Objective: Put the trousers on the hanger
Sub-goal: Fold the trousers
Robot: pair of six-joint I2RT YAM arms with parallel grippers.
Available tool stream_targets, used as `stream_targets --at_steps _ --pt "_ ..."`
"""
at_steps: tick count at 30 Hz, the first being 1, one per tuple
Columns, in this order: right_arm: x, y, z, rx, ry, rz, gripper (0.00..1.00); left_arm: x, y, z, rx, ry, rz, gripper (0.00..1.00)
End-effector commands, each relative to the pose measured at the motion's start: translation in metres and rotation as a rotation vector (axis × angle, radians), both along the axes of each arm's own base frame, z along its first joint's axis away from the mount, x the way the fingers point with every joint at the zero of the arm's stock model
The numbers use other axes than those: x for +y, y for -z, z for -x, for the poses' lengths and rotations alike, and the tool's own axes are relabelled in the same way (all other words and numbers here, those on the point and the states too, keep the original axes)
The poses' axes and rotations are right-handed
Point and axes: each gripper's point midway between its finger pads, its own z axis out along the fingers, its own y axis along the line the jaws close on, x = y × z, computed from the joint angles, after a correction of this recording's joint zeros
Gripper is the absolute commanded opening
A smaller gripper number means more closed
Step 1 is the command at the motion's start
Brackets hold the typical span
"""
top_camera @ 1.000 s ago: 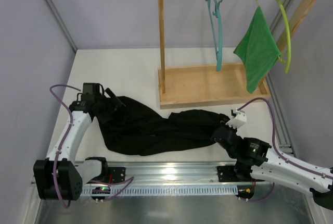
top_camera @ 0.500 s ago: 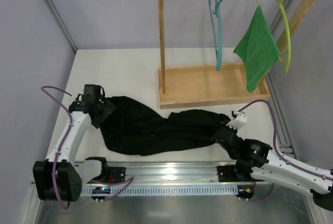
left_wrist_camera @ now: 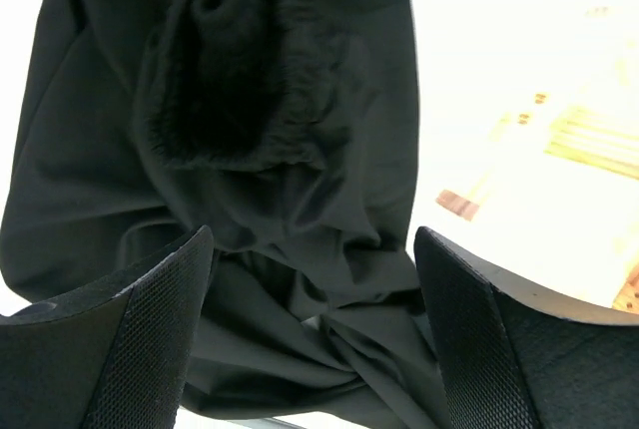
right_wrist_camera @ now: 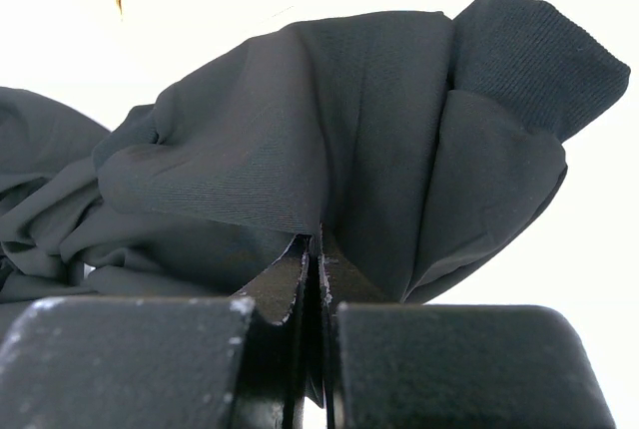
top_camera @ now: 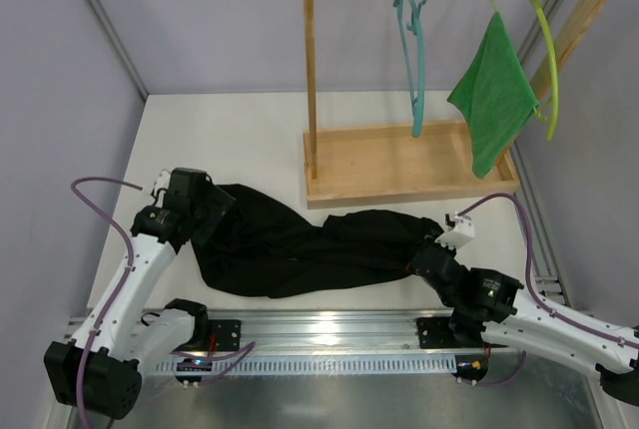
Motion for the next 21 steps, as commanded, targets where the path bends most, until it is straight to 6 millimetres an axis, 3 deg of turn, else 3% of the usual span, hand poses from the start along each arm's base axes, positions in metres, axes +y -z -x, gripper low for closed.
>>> stream_targets --at_steps 1,6,11,13,17,19,20,21 --pt "0.002 -0.007 -0.004 -0.030 0.015 -0.033 0.04 -0.001 0.014 -0.001 0.033 -0.078 0.039 0.82" --pt "0.001 -0.004 -0.003 -0.027 0.019 -0.036 0.04 0.003 0.040 -0.008 0.085 -0.101 0.005 0.84" --pt "0.001 -0.007 -0.002 -0.025 0.001 -0.020 0.04 0.009 0.044 -0.025 0.087 -0.135 -0.034 0.84" --pt "0.000 -0.011 -0.002 -0.027 -0.004 -0.017 0.04 0.010 0.048 -0.031 0.098 -0.142 -0.052 0.80" --pt "-0.001 -0.019 0.000 -0.040 -0.033 0.005 0.09 0.039 0.057 -0.026 0.164 -0.196 -0.195 0.61" --pt "0.000 -0.023 0.000 -0.054 -0.074 0.034 0.25 0.050 0.057 -0.026 0.153 -0.206 -0.234 0.51" --pt "0.004 -0.024 0.002 -0.053 -0.104 0.042 0.35 0.054 0.055 -0.027 0.144 -0.218 -0.224 0.32" --pt "0.006 -0.028 0.002 -0.057 -0.122 0.048 0.44 0.055 0.052 -0.028 0.128 -0.220 -0.216 0.24"
